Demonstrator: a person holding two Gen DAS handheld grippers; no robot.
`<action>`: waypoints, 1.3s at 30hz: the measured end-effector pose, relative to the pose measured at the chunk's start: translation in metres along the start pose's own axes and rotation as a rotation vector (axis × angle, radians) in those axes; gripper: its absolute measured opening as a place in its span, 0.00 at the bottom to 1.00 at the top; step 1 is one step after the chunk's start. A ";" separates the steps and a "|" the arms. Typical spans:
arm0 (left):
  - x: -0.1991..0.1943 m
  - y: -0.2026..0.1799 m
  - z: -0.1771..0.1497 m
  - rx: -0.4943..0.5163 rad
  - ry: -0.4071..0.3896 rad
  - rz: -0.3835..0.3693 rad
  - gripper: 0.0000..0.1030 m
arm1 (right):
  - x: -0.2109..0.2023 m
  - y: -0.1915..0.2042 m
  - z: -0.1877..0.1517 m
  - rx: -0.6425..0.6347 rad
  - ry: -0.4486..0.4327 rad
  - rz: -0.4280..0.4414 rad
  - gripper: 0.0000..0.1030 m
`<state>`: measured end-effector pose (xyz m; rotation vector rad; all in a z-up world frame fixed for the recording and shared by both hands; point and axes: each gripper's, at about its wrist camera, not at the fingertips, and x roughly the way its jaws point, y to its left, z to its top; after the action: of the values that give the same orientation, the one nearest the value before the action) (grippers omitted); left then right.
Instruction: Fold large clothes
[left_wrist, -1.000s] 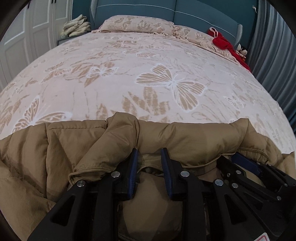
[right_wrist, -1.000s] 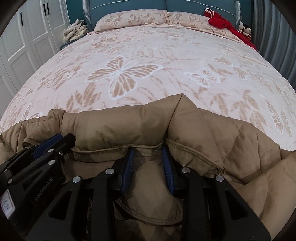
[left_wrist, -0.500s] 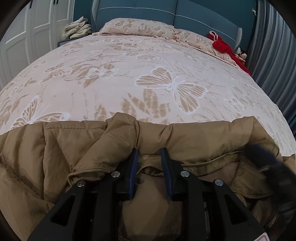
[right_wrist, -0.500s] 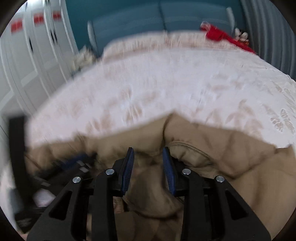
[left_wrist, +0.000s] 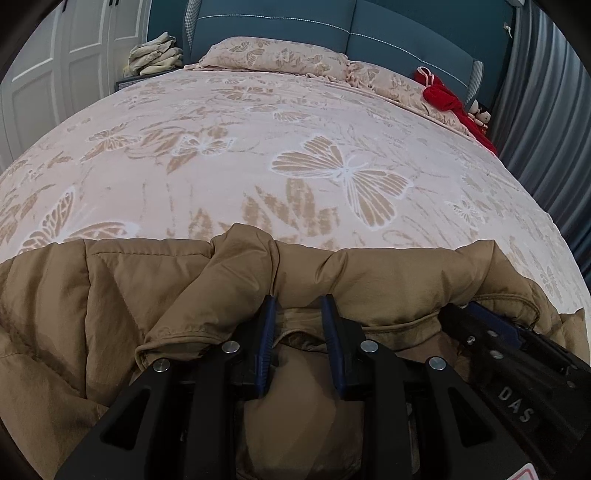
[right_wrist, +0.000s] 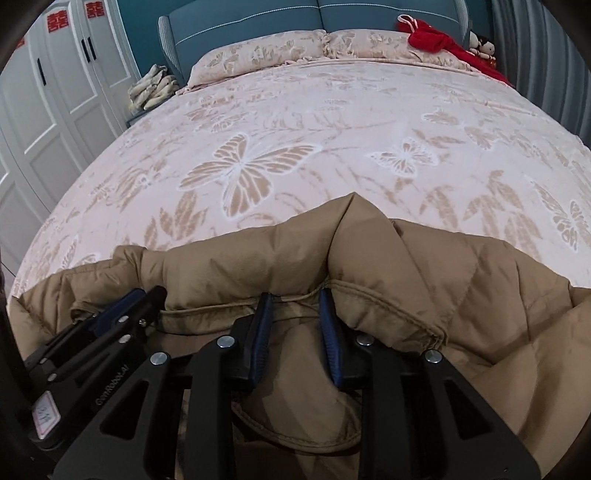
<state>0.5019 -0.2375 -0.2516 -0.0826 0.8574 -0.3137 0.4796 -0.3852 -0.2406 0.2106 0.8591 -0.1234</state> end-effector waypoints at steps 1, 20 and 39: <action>0.000 0.001 0.000 0.000 0.000 0.000 0.26 | -0.001 -0.001 0.000 0.007 -0.004 0.010 0.24; -0.306 0.135 -0.198 -0.323 0.116 -0.047 0.76 | -0.383 -0.141 -0.248 0.085 -0.080 -0.064 0.68; -0.355 0.177 -0.300 -0.595 0.182 -0.125 0.76 | -0.383 -0.195 -0.352 0.534 0.053 0.007 0.69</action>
<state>0.1004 0.0553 -0.2236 -0.6714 1.1078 -0.1754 -0.0652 -0.4840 -0.1986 0.7188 0.8651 -0.3420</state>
